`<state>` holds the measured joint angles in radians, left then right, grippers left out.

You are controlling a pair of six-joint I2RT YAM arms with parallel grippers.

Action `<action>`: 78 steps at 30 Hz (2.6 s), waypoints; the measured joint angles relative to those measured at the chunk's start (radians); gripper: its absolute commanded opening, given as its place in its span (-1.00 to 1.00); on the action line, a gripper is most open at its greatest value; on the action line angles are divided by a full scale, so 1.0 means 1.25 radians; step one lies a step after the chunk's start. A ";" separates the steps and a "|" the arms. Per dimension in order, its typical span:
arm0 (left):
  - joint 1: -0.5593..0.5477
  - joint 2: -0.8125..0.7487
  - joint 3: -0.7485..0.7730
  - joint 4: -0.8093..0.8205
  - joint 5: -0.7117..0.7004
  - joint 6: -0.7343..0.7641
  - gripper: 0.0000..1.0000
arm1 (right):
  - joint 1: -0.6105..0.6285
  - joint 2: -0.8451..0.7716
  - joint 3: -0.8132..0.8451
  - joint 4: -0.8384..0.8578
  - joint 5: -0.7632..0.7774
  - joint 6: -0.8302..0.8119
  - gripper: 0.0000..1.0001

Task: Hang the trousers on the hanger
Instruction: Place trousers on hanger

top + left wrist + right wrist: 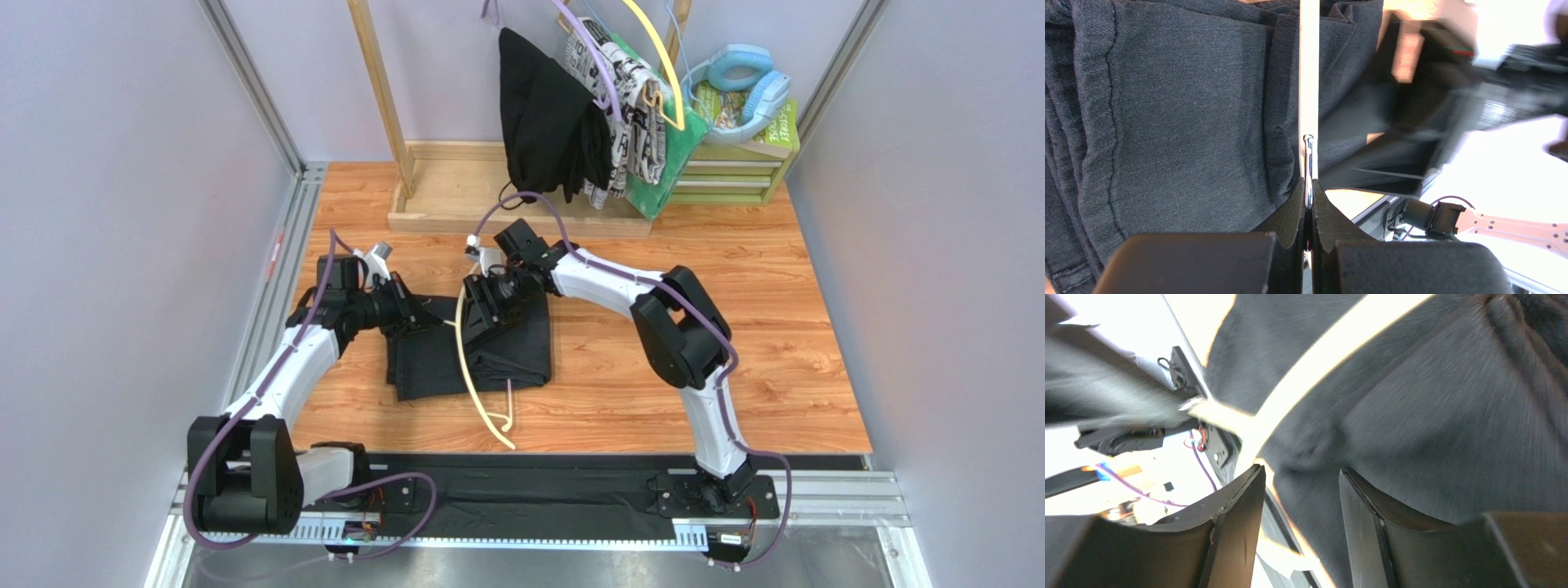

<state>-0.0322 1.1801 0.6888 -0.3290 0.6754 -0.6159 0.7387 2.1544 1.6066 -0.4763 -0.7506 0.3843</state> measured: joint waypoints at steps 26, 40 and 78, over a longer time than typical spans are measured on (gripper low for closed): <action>0.001 0.002 0.003 -0.009 -0.009 0.004 -1.00 | 0.004 0.089 0.131 -0.007 0.158 -0.075 -0.19; 0.001 0.016 0.022 -0.033 -0.018 0.007 -1.00 | 0.048 -0.101 0.029 -0.074 0.126 -0.168 -1.00; -0.006 0.019 0.127 -0.172 -0.078 -0.035 -1.00 | 0.085 -0.092 -0.034 0.084 0.115 0.139 0.07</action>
<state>-0.0399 1.2034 0.8478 -0.5434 0.5777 -0.6601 0.8452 2.0399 1.5646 -0.3714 -0.6064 0.5579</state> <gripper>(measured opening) 0.007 0.607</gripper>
